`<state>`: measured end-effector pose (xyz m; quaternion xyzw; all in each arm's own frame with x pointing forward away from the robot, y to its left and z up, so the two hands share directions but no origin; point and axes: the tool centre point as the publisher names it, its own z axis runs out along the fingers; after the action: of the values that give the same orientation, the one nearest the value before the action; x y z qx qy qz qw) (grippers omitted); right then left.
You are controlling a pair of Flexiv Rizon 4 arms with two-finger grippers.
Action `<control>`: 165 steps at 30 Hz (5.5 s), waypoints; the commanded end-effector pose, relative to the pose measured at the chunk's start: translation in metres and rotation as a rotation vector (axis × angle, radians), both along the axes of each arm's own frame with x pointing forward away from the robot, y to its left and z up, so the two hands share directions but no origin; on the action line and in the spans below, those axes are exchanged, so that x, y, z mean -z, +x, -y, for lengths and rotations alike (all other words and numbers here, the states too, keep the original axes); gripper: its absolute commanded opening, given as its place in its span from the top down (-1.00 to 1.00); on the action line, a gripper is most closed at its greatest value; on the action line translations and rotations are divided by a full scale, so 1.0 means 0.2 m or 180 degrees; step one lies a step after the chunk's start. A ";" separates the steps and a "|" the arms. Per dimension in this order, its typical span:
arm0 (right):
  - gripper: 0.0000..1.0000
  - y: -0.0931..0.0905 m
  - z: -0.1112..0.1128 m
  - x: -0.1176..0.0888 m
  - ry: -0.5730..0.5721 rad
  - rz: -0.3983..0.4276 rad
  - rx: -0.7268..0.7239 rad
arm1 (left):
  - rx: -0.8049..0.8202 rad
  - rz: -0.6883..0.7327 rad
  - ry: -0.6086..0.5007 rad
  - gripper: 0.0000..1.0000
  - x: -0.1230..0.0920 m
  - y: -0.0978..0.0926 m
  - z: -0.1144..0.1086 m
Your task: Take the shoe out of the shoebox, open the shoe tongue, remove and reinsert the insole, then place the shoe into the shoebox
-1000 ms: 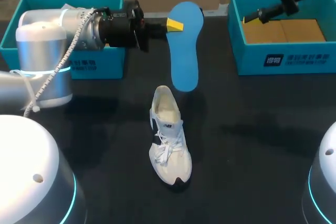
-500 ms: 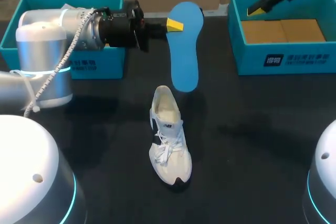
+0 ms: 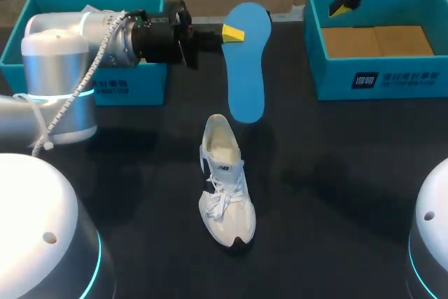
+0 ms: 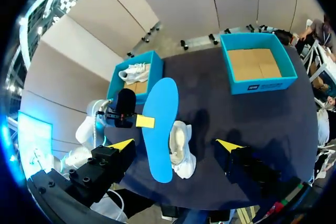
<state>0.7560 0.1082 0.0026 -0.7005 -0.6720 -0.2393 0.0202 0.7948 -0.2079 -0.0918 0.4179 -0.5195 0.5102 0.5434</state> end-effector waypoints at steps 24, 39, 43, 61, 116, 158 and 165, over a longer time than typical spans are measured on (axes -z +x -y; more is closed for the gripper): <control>-1.00 0.08 -0.31 0.08 -0.1127 -0.0371 0.0090 | 0.0003 0.0001 0.0007 1.00 0.00 0.00 0.00; -1.00 0.08 -0.40 0.14 -0.1123 -0.0474 -0.0036 | 0.0003 0.0001 0.0007 1.00 0.00 0.00 0.00; -1.00 0.08 -0.40 0.15 -0.1103 -0.0476 -0.0039 | 0.0003 0.0001 0.0007 1.00 0.00 0.00 0.00; -1.00 0.06 -0.40 0.15 -0.0888 -0.0428 -0.0071 | 0.0003 0.0001 0.0007 1.00 0.00 0.00 0.00; -1.00 0.09 0.12 0.17 0.1576 -0.0047 -0.0556 | 0.0003 0.0001 0.0007 1.00 0.00 0.00 0.00; -1.00 0.07 0.22 0.46 0.3012 -0.0204 -0.0812 | 0.0003 0.0001 0.0007 1.00 0.00 0.00 0.00; -1.00 0.09 0.22 0.47 0.3137 -0.0211 -0.0840 | 0.0003 0.0001 0.0007 1.00 0.00 0.00 0.00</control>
<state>0.7687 0.0630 -0.0871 -0.5245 -0.5614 -0.5017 0.3975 0.7951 -0.2080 -0.0920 0.4176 -0.5196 0.5101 0.5435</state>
